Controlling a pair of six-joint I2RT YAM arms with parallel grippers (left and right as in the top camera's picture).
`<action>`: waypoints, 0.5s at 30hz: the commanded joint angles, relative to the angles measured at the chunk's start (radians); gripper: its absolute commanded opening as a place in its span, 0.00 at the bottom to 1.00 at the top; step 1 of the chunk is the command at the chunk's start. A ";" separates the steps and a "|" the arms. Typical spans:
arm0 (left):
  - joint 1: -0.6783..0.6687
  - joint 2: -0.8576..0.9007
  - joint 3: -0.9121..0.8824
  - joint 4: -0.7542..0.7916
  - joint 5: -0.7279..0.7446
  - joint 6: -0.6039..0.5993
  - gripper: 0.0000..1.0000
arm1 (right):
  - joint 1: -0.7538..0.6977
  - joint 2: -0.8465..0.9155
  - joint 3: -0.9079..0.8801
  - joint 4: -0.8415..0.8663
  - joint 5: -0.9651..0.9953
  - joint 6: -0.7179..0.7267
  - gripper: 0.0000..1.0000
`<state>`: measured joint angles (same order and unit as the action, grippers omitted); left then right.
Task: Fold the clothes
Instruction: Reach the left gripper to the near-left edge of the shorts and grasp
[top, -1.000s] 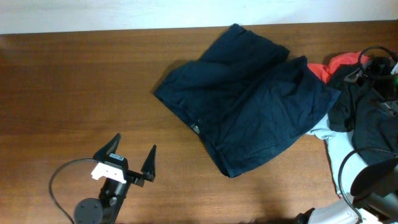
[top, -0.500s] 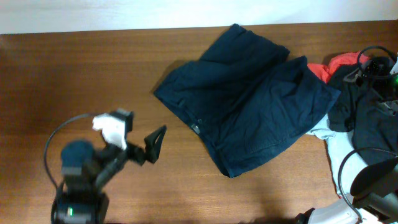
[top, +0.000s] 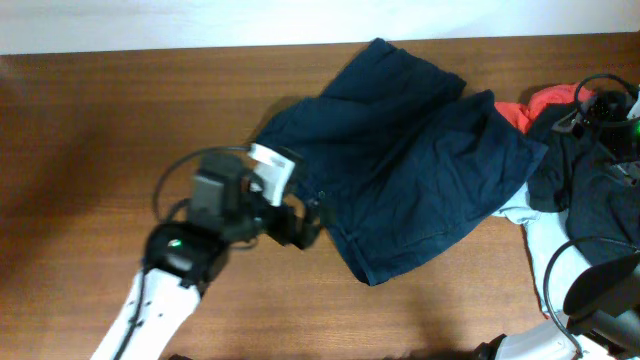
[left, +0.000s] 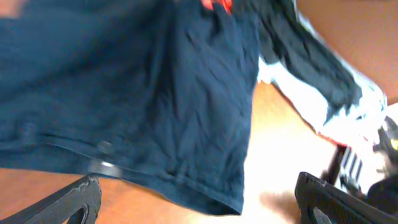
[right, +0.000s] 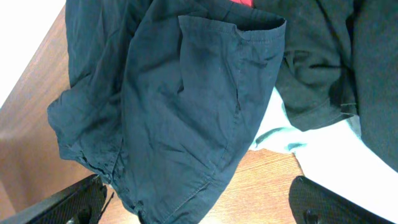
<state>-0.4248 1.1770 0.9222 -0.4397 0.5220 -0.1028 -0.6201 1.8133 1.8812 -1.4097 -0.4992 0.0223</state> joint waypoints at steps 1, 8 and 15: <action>-0.053 0.037 0.016 -0.003 -0.073 -0.005 0.99 | 0.005 -0.025 0.008 0.000 -0.002 -0.008 0.99; -0.060 0.087 0.016 0.020 -0.153 -0.006 0.99 | 0.005 -0.025 0.008 0.000 -0.002 -0.008 0.99; -0.060 0.092 0.015 -0.028 -0.149 -0.006 0.91 | 0.005 -0.025 0.008 0.000 -0.002 -0.008 0.99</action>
<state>-0.4824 1.2625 0.9222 -0.4530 0.3843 -0.1078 -0.6201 1.8133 1.8812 -1.4097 -0.4992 0.0223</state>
